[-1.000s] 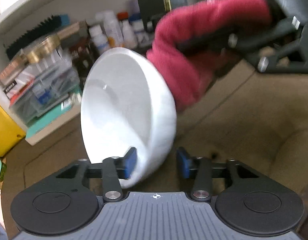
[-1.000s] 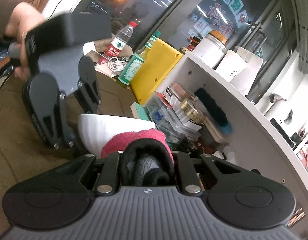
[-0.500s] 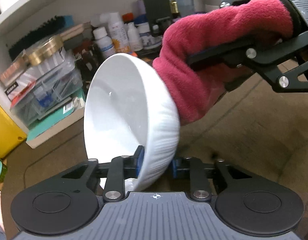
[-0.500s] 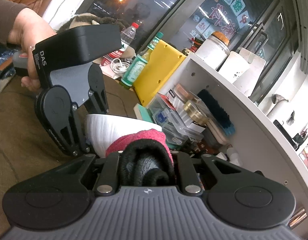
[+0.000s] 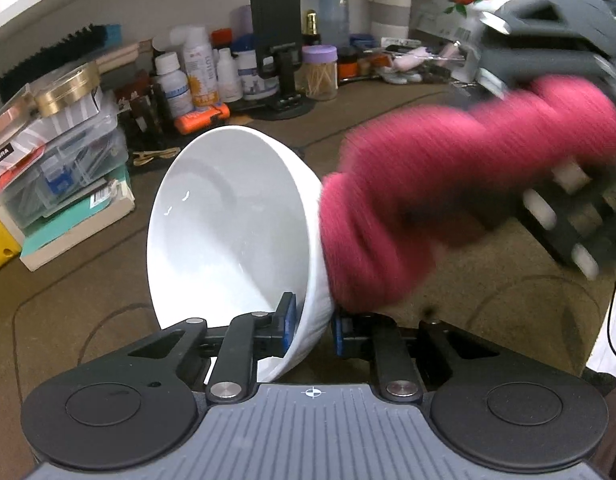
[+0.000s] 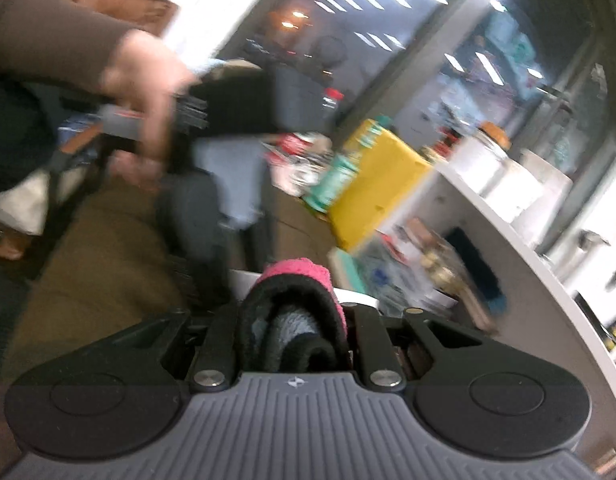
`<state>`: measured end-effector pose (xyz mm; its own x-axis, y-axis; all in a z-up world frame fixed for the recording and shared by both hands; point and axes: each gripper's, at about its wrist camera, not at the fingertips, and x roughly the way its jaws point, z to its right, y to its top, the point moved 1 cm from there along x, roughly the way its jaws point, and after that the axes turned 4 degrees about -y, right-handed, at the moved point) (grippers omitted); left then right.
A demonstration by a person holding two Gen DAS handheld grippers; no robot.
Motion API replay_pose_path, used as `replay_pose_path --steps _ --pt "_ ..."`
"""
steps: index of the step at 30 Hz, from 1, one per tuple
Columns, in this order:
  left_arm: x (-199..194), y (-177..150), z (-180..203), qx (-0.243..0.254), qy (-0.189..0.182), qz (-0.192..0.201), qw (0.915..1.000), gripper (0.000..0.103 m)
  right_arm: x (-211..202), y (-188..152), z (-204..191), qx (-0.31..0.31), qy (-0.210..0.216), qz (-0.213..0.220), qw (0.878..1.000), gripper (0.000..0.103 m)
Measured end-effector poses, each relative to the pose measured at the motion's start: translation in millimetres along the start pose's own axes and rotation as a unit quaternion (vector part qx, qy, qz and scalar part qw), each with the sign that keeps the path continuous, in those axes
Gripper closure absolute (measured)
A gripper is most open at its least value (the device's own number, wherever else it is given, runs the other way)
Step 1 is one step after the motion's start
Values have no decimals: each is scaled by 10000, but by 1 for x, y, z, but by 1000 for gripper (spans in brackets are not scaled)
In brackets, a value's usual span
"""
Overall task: Clean bowl
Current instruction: 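Wipe the bowl's outer wall near the rim with the right gripper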
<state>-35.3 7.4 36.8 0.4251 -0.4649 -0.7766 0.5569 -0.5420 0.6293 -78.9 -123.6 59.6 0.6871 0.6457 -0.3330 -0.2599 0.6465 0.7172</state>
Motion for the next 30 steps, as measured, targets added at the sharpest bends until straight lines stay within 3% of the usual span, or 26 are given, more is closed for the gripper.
replay_pose_path --steps 3,8,13,16,19,23,30 --pt "-1 3 -2 14 -50 29 10000 86 20 -11 21 297 -349 -125 9989 85" --pt "3 3 -7 11 -3 5 10000 83 44 -26 38 704 -455 -234 9962 85" --pt "18 -4 -9 244 556 -106 9981 64 48 -31 38 733 -411 -251 9961 85" --pt "24 -1 -10 293 748 7 9968 66 44 -31 37 700 -375 -230 9966 85" --pt "25 4 -4 507 842 -16 9952 78 41 -26 35 582 -347 -217 9975 85" --pt "14 6 -3 531 467 -45 9975 85 33 -18 27 486 -145 -106 9987 85" --pt "6 -2 -10 219 52 60 9997 83 -4 2 -10 120 686 157 9974 85"
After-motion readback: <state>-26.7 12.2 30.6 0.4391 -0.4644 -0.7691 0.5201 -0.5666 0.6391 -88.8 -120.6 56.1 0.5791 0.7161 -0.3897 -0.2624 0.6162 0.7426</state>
